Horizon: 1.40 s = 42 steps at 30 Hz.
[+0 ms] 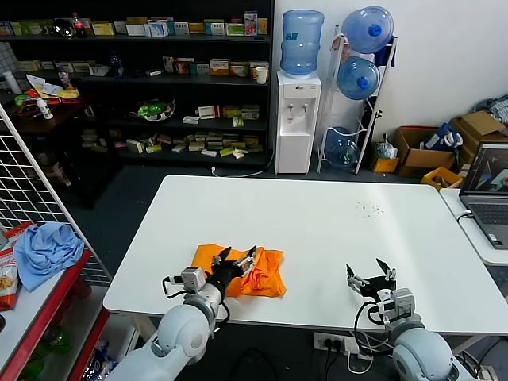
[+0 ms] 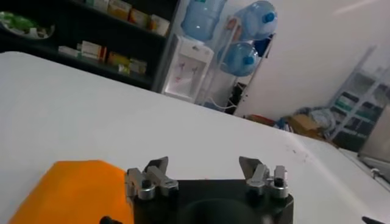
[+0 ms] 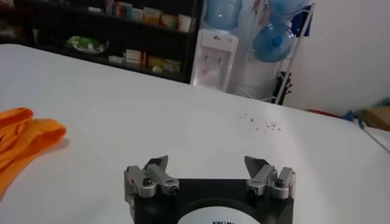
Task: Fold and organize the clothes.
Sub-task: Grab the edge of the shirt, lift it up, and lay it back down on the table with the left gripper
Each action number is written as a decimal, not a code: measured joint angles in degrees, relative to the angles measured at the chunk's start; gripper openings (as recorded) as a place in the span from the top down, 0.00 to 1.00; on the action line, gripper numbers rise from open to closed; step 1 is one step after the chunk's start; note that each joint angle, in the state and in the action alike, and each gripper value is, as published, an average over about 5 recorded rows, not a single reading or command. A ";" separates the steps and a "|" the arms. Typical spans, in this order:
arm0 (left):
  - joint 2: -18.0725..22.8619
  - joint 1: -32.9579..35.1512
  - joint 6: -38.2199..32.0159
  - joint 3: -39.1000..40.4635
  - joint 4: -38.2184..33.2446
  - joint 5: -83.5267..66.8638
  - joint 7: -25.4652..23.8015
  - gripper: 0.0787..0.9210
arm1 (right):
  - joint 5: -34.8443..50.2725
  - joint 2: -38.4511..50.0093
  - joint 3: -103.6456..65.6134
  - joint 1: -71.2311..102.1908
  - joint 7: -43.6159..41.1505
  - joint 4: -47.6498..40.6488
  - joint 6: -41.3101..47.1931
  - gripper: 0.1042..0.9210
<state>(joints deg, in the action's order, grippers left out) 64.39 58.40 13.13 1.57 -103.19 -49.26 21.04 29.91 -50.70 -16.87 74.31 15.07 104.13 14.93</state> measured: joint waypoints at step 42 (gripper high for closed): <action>-5.99 0.23 6.29 -10.43 12.83 -1.94 -18.21 0.12 | 1.45 1.01 -1.43 1.28 -0.66 0.26 -0.04 0.12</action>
<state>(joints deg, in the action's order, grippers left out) 58.40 58.62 19.42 -8.87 -90.37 -51.20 2.83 31.35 -49.69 -18.30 75.58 14.42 104.39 14.88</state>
